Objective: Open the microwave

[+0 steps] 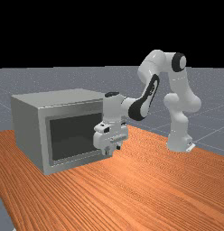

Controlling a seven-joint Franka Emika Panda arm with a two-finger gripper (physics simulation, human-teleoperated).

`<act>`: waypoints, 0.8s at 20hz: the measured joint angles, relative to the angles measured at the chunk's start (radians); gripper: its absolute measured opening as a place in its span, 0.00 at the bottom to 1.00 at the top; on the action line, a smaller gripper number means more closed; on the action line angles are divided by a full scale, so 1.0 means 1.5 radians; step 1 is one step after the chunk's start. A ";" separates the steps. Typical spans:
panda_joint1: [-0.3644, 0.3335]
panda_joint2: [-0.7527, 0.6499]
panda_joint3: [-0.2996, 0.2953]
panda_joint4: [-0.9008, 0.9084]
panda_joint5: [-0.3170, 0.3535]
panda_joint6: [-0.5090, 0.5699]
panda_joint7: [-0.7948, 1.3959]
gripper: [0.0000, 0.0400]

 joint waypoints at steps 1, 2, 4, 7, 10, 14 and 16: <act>0.001 -0.001 -0.002 0.000 0.002 -0.004 0.013 1.00; 0.002 -0.003 -0.004 0.001 0.004 -0.006 0.021 1.00; 0.002 -0.005 -0.005 0.002 0.005 -0.008 0.028 1.00; 0.006 -0.108 -0.067 0.069 0.050 -0.236 0.412 0.23; 0.007 -0.142 -0.105 0.078 0.106 -0.277 0.803 0.05; 0.010 -0.147 -0.113 0.068 0.136 -0.276 0.947 0.01; 0.011 -0.146 -0.113 0.065 0.140 -0.283 0.960 0.00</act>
